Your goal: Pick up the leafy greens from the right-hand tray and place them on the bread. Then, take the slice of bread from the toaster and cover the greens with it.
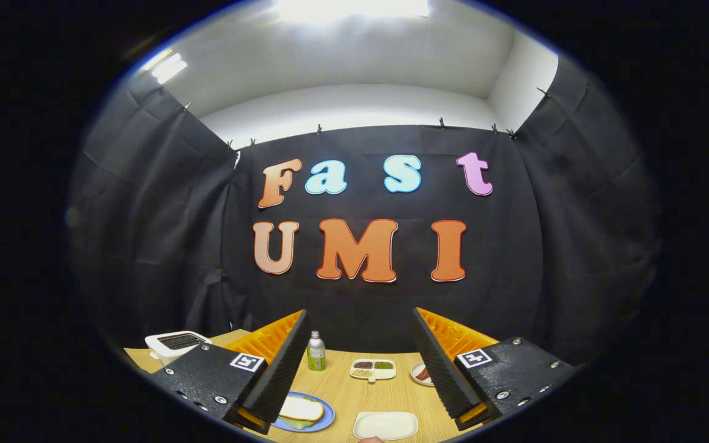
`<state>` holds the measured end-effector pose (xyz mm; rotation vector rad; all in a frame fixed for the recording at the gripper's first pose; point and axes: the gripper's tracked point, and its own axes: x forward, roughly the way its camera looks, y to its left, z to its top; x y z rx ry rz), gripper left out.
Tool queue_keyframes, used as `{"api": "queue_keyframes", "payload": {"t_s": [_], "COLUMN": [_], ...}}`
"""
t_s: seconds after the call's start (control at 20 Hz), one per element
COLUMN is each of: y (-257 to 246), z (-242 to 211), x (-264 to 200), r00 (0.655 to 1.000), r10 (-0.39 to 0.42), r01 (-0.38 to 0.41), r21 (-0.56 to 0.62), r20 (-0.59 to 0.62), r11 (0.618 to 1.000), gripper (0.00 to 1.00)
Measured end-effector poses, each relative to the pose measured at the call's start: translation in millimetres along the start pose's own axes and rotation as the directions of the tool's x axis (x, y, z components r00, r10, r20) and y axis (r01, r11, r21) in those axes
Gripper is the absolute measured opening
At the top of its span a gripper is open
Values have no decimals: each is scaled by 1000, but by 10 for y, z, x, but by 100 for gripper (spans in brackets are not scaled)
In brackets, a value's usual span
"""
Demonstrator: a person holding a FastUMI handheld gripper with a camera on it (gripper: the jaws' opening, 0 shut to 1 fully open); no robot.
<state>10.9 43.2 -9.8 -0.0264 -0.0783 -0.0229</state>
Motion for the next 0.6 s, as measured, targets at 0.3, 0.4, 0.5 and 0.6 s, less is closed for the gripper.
{"api": "queue_keyframes", "payload": {"t_s": [0.3,0.4,0.5,0.6], "y": [16,-16,-16,-8], "z": [61,29,71,38], "x": [-5,35,62,71], "r00": [1000,1000,1000,1000], "r10": [-10,-23,-27,-20], "r01": [10,23,27,21], "r21": [4,15,34,41], "r20": [12,-14,-14,-20], "r11": [1000,1000,999,999], "gripper": [98,98,98,98]}}
